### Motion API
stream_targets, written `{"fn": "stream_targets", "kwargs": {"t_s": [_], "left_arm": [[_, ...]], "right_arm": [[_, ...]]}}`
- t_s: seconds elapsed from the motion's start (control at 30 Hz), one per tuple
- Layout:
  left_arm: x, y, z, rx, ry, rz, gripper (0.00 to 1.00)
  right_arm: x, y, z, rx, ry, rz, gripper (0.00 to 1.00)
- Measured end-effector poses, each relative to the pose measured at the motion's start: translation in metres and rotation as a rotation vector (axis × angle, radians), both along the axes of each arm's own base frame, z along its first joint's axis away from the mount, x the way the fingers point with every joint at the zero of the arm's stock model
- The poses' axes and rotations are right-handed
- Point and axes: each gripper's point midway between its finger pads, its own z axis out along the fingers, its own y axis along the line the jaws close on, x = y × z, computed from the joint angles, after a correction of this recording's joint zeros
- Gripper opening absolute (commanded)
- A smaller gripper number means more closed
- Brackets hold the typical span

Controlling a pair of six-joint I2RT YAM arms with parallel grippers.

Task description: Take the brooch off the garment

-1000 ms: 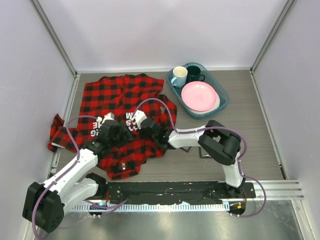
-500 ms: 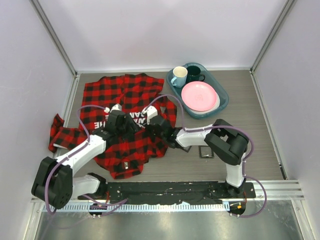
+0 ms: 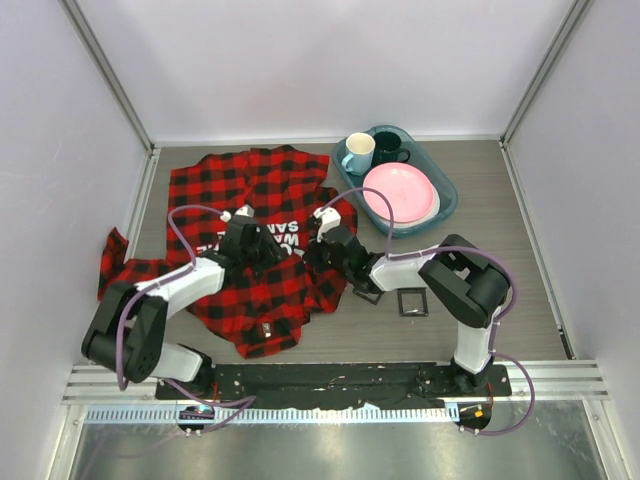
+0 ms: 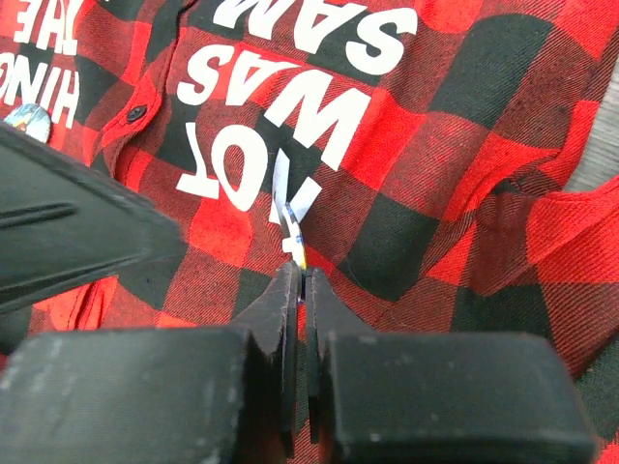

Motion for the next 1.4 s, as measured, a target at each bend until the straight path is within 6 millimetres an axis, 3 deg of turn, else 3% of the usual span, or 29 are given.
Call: {"fn": "stream_targets", "kwargs": {"t_s": [0.3, 0.53, 0.67, 1.03, 1.1, 1.13, 1.17, 1.23, 1.3, 1.4], "left_arm": [[0.011, -0.020, -0.028, -0.052, 0.062, -0.037, 0.42], [0.020, -0.034, -0.023, -0.137, 0.038, -0.049, 0.41], [0.022, -0.040, -0.024, -0.169, 0.046, -0.054, 0.27], [0.019, -0.037, -0.021, -0.177, 0.033, -0.043, 0.25], [0.019, -0.037, -0.021, -0.178, 0.033, -0.042, 0.30], [0.019, -0.037, -0.021, -0.179, 0.032, -0.043, 0.36], [0.018, -0.037, -0.022, -0.180, 0.031, -0.043, 0.48], [0.016, -0.035, -0.025, -0.175, 0.036, -0.038, 0.55], [0.013, -0.031, -0.028, -0.169, 0.039, -0.031, 0.56], [0.008, -0.028, -0.026, -0.164, 0.034, -0.028, 0.50]], "right_arm": [[-0.002, 0.001, 0.000, 0.021, 0.019, 0.017, 0.01], [-0.004, 0.003, 0.001, 0.027, 0.025, 0.032, 0.01], [-0.002, 0.001, 0.000, 0.026, 0.028, 0.028, 0.01], [-0.004, 0.003, 0.000, 0.031, 0.032, 0.040, 0.01], [-0.004, 0.003, 0.000, 0.031, 0.032, 0.042, 0.01], [-0.004, 0.003, 0.000, 0.031, 0.033, 0.042, 0.01], [-0.004, 0.003, 0.000, 0.031, 0.033, 0.043, 0.01], [-0.005, 0.003, 0.000, 0.029, 0.035, 0.043, 0.01], [-0.005, 0.003, 0.000, 0.029, 0.035, 0.044, 0.01], [-0.005, 0.003, 0.000, 0.029, 0.035, 0.044, 0.01]]}}
